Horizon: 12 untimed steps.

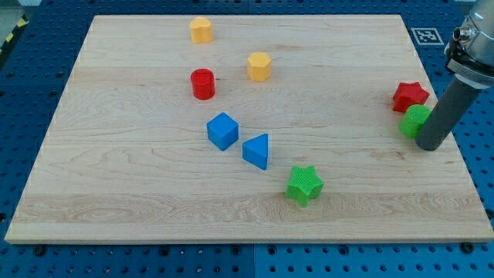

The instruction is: Place the triangle at the bottom right of the cube

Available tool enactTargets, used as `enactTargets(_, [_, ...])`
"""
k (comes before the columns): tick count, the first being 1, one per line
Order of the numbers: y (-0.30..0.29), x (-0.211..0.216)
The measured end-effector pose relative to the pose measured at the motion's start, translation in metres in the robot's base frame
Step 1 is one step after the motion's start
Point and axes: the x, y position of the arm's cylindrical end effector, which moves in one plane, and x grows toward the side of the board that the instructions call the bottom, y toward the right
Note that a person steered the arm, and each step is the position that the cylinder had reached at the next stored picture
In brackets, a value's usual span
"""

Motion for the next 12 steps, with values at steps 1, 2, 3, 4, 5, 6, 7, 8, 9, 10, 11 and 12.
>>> enactTargets(1, [0.0, 0.0])
enactTargets(2, [-0.029, 0.023])
enactTargets(3, [-0.121, 0.03])
enactTargets(4, [-0.138, 0.021])
enactTargets(5, [-0.138, 0.021])
enactTargets(6, [-0.177, 0.006])
enactTargets(7, [-0.194, 0.003])
enactTargets(8, [-0.21, 0.024])
enactTargets(9, [-0.213, 0.025])
enactTargets(10, [-0.241, 0.029])
enactTargets(11, [-0.241, 0.029])
enactTargets(12, [-0.242, 0.044])
